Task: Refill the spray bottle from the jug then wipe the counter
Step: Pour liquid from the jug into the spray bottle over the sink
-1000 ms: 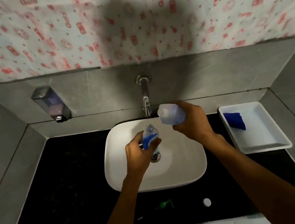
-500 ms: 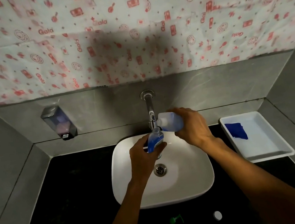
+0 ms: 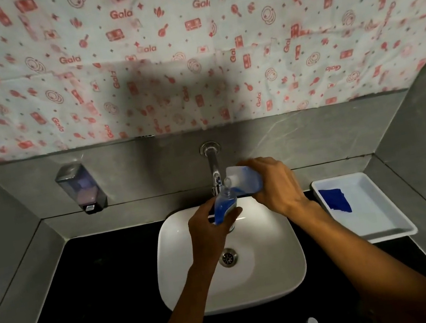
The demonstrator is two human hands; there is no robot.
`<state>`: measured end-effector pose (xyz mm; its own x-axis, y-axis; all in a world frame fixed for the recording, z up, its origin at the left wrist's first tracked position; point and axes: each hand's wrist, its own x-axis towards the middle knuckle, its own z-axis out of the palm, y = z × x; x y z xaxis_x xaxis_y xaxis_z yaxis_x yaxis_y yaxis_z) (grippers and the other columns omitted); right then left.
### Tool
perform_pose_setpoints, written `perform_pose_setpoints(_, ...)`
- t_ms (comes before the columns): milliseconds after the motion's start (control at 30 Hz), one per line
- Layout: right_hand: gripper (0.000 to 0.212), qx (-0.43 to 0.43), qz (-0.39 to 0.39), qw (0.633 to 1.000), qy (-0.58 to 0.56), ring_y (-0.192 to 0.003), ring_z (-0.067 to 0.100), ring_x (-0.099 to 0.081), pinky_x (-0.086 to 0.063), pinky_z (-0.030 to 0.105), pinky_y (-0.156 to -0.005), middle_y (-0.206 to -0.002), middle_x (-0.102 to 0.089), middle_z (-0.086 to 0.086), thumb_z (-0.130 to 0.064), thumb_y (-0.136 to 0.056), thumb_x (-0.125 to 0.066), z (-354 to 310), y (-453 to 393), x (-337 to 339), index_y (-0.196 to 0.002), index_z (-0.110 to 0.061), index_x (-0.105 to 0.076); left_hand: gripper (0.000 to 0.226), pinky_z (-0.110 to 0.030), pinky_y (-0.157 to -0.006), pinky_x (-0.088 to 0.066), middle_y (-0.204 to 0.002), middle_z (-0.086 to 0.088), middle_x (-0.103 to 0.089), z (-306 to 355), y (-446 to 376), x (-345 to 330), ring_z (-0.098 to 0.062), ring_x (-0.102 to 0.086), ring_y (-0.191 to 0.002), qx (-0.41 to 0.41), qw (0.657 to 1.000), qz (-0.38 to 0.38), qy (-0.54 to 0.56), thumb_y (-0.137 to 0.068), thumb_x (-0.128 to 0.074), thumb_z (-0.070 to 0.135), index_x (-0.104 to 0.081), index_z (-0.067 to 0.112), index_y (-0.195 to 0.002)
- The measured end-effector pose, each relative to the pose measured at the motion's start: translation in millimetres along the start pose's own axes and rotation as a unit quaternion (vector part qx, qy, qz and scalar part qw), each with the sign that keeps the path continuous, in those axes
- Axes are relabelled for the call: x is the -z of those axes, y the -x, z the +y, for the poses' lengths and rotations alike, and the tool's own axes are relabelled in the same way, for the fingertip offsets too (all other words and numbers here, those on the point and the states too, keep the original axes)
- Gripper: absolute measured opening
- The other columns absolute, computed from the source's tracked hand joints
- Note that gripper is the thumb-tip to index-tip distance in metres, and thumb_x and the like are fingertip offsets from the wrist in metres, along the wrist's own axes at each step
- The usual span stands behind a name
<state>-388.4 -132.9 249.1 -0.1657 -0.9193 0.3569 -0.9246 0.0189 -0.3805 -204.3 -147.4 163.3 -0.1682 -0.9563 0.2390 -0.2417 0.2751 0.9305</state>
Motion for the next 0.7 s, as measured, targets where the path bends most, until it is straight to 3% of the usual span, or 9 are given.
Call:
perform_pose_setpoints(167,0.075,0.007,0.006,1.000,-0.006,-0.115,0.029,-0.068,-0.060,0.043,-0.099,-0.132,-0.071,0.005,-0.024,-0.068,-0.096,0,-1,5,-0.137,-0.028,-0.064,0.053,-0.005,-0.075,-0.055,-0.099,0.023,-0.070,4,3,-1,-0.001,-0.071,-0.091,-0.013,0.999,0.021,0.024,-0.075,-0.082,0.050,-0.072,0.022,-0.119)
perform_pose_setpoints(333,0.074,0.018,0.020,1.000,-0.006,-0.112,0.031,-0.069,-0.062,0.046,-0.095,-0.129,-0.072,0.008,-0.028,-0.069,-0.098,-4,0,9,-0.136,-0.024,-0.066,0.051,-0.011,-0.077,-0.058,-0.099,0.018,-0.073,6,3,-1,-0.005,-0.072,-0.092,-0.017,0.999,0.024,0.027,-0.076,-0.082,0.049,-0.071,0.024,-0.119)
perform_pose_setpoints(467,0.073,0.022,0.017,1.000,-0.010,-0.114,0.032,-0.068,-0.061,0.045,-0.095,-0.131,-0.070,0.009,-0.028,-0.072,-0.097,-6,1,13,-0.138,-0.024,-0.064,0.043,-0.008,-0.075,-0.056,-0.099,0.019,-0.071,11,5,1,0.000,-0.070,-0.092,-0.013,0.999,0.020,0.031,-0.078,-0.084,0.041,-0.067,0.030,-0.115)
perform_pose_setpoints(567,0.075,0.035,0.017,0.999,-0.011,-0.114,0.033,-0.068,-0.061,0.046,-0.094,-0.131,-0.071,0.010,-0.030,-0.072,-0.097,-8,1,16,-0.138,-0.023,-0.064,0.040,-0.005,-0.075,-0.055,-0.104,0.014,-0.072,11,3,3,-0.001,-0.069,-0.091,-0.010,0.999,0.022,0.025,-0.081,-0.087,0.030,-0.069,0.026,-0.117)
perform_pose_setpoints(700,0.071,0.045,0.025,0.999,-0.011,-0.112,0.033,-0.069,-0.060,0.044,-0.094,-0.129,-0.072,0.011,-0.035,-0.073,-0.095,-11,-1,19,-0.136,-0.020,-0.067,0.043,-0.001,-0.074,-0.052,-0.106,0.012,-0.071,12,3,4,0.006,-0.066,-0.088,-0.010,1.000,0.023,0.009,-0.083,-0.086,0.029,-0.070,0.018,-0.121)
